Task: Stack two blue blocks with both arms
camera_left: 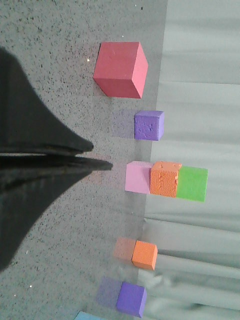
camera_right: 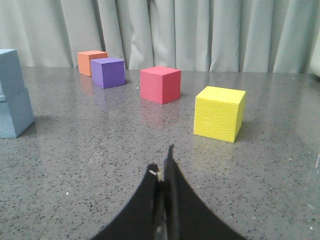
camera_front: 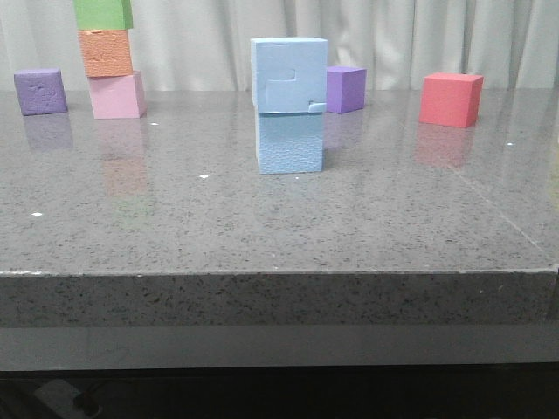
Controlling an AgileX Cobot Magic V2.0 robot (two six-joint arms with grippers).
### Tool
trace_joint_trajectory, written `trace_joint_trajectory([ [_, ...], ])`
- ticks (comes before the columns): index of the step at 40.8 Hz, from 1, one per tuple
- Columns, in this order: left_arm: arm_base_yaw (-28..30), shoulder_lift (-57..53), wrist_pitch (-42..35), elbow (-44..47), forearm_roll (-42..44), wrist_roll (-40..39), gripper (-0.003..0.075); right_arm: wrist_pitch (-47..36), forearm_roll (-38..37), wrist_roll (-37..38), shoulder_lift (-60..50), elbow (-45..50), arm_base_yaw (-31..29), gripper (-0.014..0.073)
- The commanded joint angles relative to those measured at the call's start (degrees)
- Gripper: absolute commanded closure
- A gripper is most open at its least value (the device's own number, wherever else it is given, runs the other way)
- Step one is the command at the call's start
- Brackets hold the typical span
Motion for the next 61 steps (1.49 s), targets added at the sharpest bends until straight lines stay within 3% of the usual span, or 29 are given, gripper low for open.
trace_joint_trajectory([
  [1, 0.1, -1.0, -4.4, 0.2, 0.0, -0.2, 0.0741, -5.2, 0.1, -0.1, -1.0, -0.3, -0.3, 0.0713],
  [61, 1.3, -1.0, -4.4, 0.2, 0.0, -0.2, 0.0741, -5.2, 0.1, -0.1, -1.0, -0.3, -0.3, 0.0713],
])
